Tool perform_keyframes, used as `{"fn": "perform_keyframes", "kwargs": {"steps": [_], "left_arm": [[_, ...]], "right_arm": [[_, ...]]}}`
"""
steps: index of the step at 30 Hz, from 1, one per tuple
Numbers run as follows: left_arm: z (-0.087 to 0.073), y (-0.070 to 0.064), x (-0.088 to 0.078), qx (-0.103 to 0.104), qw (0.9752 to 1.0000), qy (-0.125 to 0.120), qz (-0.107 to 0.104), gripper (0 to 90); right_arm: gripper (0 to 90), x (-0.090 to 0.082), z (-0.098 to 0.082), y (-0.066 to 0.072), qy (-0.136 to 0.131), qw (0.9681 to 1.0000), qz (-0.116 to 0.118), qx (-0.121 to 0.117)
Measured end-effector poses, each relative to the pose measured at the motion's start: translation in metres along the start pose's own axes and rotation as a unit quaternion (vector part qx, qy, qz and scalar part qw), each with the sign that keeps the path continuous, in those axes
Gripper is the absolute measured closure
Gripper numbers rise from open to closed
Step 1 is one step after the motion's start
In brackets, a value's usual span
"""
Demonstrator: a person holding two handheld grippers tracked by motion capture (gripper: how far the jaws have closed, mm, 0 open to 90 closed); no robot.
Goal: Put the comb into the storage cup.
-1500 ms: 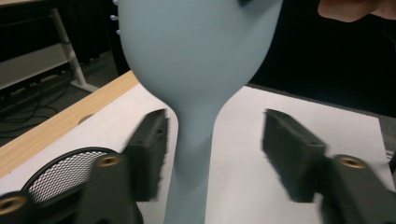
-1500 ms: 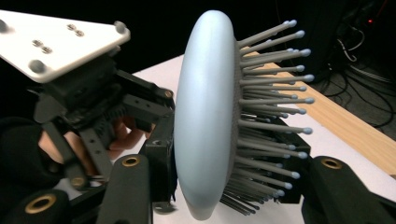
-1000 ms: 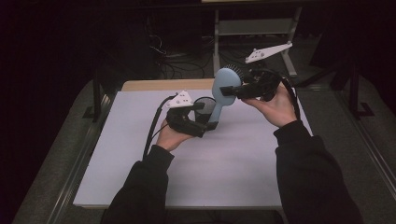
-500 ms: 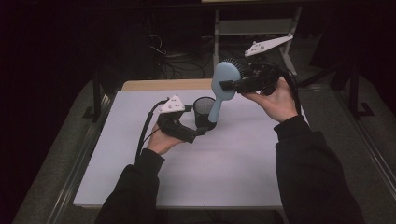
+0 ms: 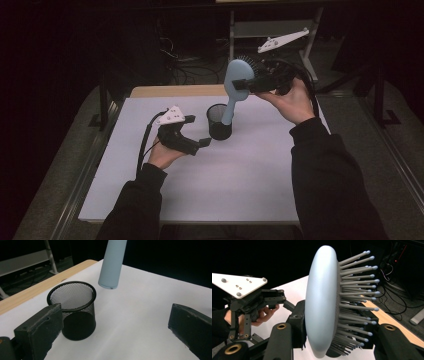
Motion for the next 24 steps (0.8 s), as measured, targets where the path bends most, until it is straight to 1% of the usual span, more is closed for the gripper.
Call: {"fn": "perform_keyframes", "kwargs": {"steps": [2, 9, 13, 17, 19, 24], "left_arm": [[-0.001, 0.001, -0.002, -0.001, 1.0, -0.002, 0.002, 0.0], [-0.006, 0.006, -0.011, -0.004, 0.9999, -0.009, 0.006, 0.0], [-0.01, 0.01, -0.016, -0.008, 0.9999, -0.009, 0.009, 0.0], [-0.014, 0.013, -0.021, -0.012, 0.9998, -0.015, 0.01, 0.0], [-0.016, 0.015, -0.024, -0.013, 0.9997, -0.015, 0.014, 0.0], [-0.024, 0.021, -0.03, -0.021, 0.9995, -0.012, 0.018, 0.0]], "right_arm": [[50.6, 0.002, 0.002, -0.002, 0.003, 1.0, -0.001, 0.0], [50.4, 0.003, 0.009, -0.008, -0.001, 1.0, -0.009, 0.003], [50.5, 0.005, 0.012, -0.012, 0.001, 0.9999, -0.011, 0.004], [50.5, 0.01, 0.013, -0.014, 0.006, 0.9999, -0.014, 0.004], [50.5, 0.014, 0.014, -0.016, 0.007, 0.9999, -0.014, 0.006], [50.4, 0.021, 0.014, -0.02, 0.011, 0.9998, -0.018, 0.008]]}}
Point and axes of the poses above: each handheld gripper's, and its own axes: x roughly forward along the jaws, z roughly out of its top, y roughly to its left, the point moved 9 cm from there along x, roughly forward along the jaws, and after that the axes turned 5 degrees about z, right-handed, at the moved point
